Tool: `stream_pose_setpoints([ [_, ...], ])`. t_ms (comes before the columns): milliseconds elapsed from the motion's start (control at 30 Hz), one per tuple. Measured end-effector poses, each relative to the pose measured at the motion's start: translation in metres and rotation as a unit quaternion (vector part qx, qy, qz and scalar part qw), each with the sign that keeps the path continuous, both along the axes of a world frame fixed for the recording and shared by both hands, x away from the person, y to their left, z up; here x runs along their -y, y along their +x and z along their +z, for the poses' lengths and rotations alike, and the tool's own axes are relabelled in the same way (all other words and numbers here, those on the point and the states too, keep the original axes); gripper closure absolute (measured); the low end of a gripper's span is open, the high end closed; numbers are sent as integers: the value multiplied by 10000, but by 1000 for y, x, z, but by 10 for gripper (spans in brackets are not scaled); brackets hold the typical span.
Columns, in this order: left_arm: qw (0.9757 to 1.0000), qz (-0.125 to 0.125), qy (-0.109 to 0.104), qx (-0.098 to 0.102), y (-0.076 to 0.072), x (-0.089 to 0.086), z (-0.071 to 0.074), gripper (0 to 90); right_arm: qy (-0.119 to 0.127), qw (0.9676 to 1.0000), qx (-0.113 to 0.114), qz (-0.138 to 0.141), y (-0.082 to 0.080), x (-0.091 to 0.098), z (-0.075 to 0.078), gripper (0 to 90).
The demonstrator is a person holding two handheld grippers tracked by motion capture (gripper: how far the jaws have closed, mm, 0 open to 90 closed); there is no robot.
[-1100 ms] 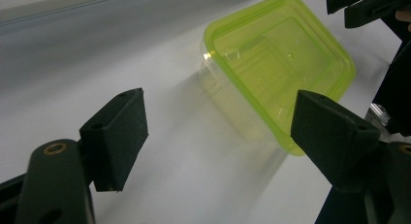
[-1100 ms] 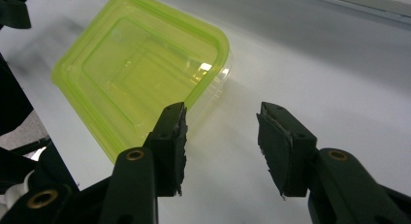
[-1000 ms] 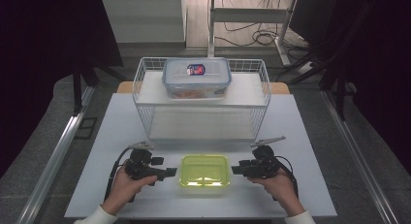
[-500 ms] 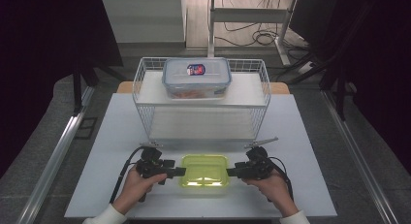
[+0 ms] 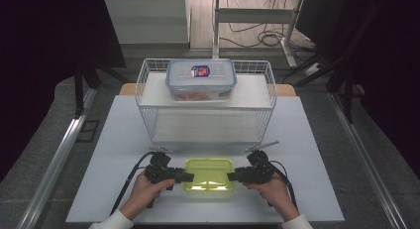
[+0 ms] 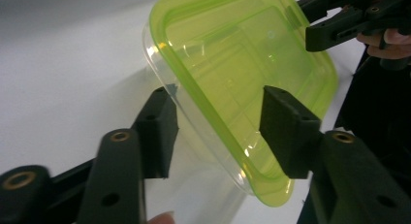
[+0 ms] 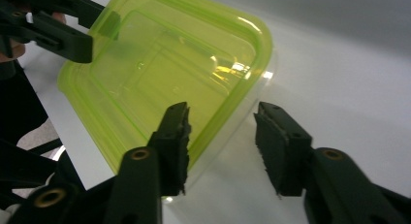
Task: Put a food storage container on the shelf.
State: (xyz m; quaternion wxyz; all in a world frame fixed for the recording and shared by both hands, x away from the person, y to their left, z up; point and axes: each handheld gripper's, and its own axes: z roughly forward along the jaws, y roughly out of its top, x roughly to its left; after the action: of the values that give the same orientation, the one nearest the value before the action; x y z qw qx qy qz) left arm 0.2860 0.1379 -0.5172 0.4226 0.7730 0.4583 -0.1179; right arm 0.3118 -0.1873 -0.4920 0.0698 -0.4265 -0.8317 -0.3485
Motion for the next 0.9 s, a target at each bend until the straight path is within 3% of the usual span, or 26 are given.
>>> stream_pose_setpoints([
  [100,10000,34,-29,3,-1,-1,1,557,82,9999,-70,19,-1,-2,-1,601],
  [167,9999,65,58,127,-2,-2,1,627,139,9999,-81,-3,-2,-1,-1,624],
  [367,9994,158,84,305,-11,-1,5,667,400,9991,-106,-112,-6,4,-1,688],
  [467,9994,180,-30,279,-12,-3,4,695,349,9993,-25,-95,-9,3,0,694],
  [600,9988,192,89,447,-17,-2,7,701,321,9994,17,-101,-12,3,2,706],
  [900,9977,229,100,634,-24,-1,11,742,293,9992,215,-175,-18,3,9,764],
])
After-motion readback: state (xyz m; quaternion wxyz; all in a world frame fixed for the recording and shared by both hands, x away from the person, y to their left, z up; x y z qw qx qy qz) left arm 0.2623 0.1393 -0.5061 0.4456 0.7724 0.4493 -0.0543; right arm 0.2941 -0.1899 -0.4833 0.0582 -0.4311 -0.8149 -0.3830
